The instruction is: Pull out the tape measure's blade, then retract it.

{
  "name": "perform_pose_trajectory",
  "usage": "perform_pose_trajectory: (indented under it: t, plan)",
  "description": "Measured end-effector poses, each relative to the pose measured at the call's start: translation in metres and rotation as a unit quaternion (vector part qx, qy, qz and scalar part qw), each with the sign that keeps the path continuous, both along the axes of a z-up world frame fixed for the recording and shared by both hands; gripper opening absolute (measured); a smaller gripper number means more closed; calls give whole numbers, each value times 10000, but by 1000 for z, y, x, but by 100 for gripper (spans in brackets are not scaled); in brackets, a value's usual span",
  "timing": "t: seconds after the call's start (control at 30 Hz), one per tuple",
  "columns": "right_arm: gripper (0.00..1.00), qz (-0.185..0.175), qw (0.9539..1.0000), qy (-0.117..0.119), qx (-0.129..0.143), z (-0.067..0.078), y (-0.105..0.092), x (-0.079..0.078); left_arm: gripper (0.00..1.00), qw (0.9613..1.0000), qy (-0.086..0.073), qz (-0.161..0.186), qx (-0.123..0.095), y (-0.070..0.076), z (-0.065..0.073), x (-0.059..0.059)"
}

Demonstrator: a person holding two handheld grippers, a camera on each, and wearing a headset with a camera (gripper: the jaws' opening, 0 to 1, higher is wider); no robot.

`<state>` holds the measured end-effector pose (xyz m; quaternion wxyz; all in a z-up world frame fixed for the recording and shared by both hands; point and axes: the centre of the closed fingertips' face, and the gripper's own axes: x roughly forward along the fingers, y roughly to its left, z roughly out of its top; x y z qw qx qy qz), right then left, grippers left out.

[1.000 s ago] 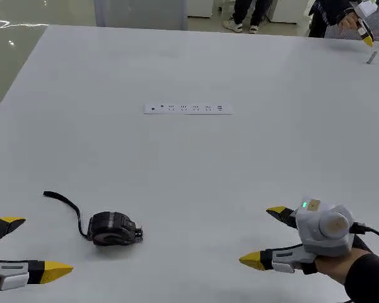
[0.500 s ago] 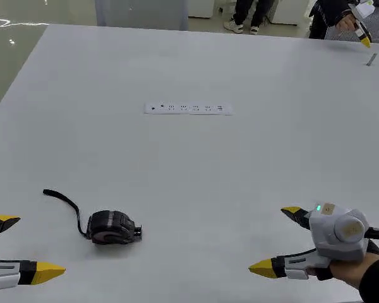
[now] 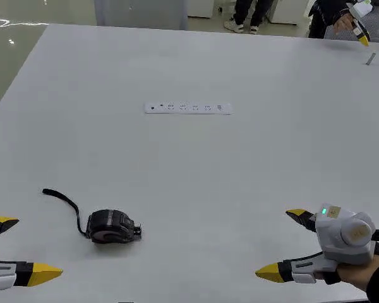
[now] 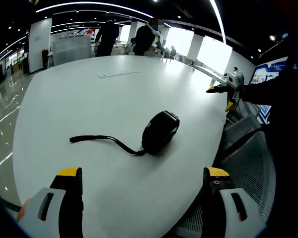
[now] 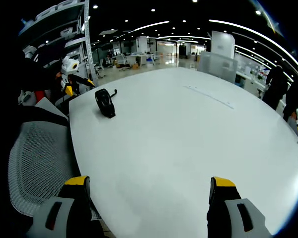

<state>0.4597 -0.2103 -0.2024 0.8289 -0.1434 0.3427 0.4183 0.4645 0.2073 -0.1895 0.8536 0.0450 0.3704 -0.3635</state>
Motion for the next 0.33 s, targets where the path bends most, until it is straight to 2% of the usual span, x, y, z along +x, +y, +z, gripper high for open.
perform_pose_trajectory:
  t: [0.33]
  plan:
    - [99, -74, 10000, -33, -5, 4, -6, 2, 99, 10000, -41, 10, 19, 3, 3, 2]
